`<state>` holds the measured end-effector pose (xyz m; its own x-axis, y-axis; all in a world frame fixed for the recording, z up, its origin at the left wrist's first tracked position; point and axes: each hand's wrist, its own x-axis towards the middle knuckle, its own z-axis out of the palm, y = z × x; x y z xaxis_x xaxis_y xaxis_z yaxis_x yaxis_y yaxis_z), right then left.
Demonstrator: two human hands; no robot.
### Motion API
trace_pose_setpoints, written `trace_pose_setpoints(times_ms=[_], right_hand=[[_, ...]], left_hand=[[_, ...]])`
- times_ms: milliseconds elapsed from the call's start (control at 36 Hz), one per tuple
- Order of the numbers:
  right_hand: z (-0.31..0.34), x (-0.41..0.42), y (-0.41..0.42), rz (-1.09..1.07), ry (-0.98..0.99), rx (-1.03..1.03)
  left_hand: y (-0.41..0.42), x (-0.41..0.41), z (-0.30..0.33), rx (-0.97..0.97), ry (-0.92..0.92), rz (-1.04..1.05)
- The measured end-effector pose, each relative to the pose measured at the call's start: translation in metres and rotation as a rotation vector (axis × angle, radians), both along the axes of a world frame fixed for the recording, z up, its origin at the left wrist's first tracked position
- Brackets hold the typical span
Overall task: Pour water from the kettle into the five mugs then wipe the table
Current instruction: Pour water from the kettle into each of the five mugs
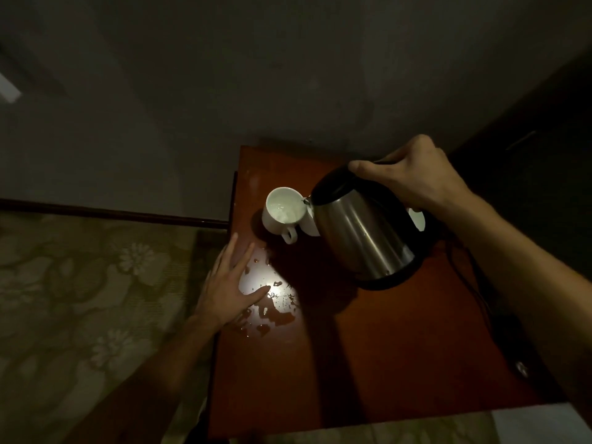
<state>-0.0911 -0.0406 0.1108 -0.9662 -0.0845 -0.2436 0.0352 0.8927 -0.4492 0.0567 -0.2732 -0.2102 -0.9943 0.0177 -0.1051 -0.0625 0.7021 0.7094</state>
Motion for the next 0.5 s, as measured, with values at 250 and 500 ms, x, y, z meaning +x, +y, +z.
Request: trace_pose_setpoints(times_ms=[250,500], right_hand=[[0.0,-0.002,0.0021,0.033,0.015,0.031],[0.0005,-0.0041,0.004,0.018,0.007,0.038]], left_hand=[[0.0,-0.0007,-0.0004,-0.008,-0.018,-0.006],[0.0001,-0.0005,0.0003,-0.03,-0.015,-0.002]])
